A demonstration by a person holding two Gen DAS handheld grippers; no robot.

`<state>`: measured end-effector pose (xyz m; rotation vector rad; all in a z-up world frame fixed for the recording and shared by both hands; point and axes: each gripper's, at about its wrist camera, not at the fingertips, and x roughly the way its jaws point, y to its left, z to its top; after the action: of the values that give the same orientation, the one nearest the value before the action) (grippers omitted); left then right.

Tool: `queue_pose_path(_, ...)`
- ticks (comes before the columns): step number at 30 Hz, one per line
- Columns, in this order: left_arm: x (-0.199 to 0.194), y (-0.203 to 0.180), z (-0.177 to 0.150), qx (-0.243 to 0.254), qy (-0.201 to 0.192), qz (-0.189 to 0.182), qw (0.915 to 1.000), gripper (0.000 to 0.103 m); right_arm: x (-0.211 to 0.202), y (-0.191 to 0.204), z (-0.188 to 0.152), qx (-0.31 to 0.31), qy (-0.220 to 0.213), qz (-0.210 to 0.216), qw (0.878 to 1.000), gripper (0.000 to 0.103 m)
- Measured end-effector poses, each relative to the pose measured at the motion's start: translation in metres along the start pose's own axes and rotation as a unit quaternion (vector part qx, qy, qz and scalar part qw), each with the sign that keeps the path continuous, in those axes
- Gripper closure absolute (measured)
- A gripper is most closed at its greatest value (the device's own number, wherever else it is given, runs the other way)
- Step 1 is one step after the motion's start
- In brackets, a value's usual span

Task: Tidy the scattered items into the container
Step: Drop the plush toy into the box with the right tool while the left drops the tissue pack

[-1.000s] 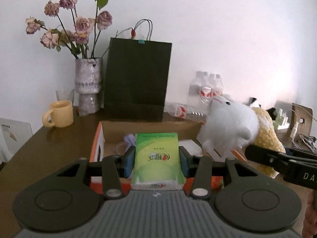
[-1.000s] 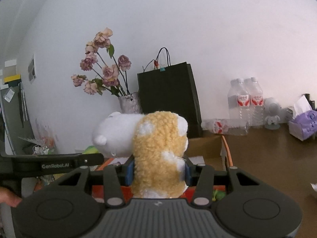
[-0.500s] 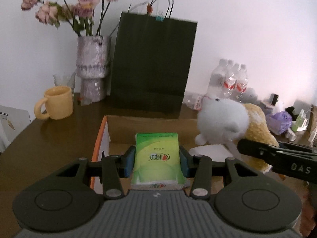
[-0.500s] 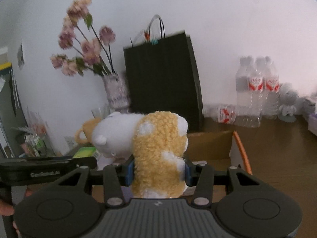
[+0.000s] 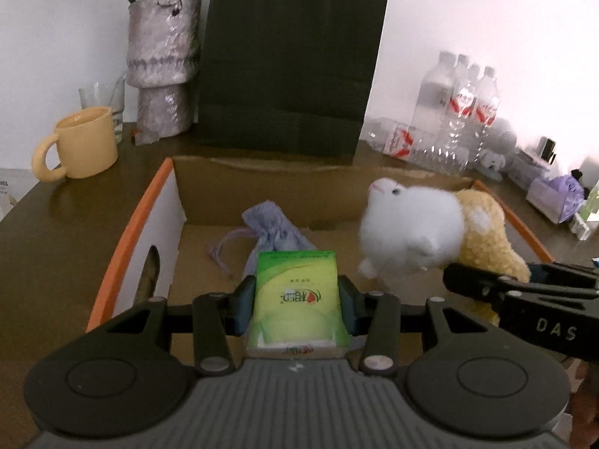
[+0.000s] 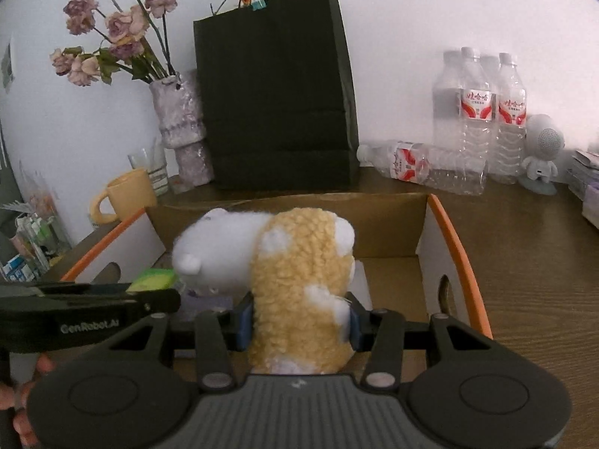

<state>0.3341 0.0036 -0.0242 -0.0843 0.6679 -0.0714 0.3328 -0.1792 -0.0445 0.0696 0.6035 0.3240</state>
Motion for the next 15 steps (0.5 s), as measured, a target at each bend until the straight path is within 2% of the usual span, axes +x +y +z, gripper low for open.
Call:
queue_pose_path(8,-0.001,-0.005,0.001,0.013,0.01,0.02,0.9997,0.056,0.003,0.003,-0.002,-0.014,0.006,-0.002,1.0,0.055)
queue_pose_path(11,-0.002,-0.007,0.001,0.02,0.008,0.023,0.9995,0.05,0.003,0.001,-0.001,-0.008,0.012,0.003,1.0,0.052)
queue_pose_path(13,-0.005,-0.008,0.001,0.021,0.003,0.026,0.9994,0.042,0.003,0.001,0.0,-0.004,0.015,0.007,1.0,0.039)
queue_pose_path(15,-0.012,-0.009,0.003,0.022,-0.009,0.034,0.9991,0.036,0.0,0.001,0.001,-0.001,0.016,0.007,1.0,0.031)
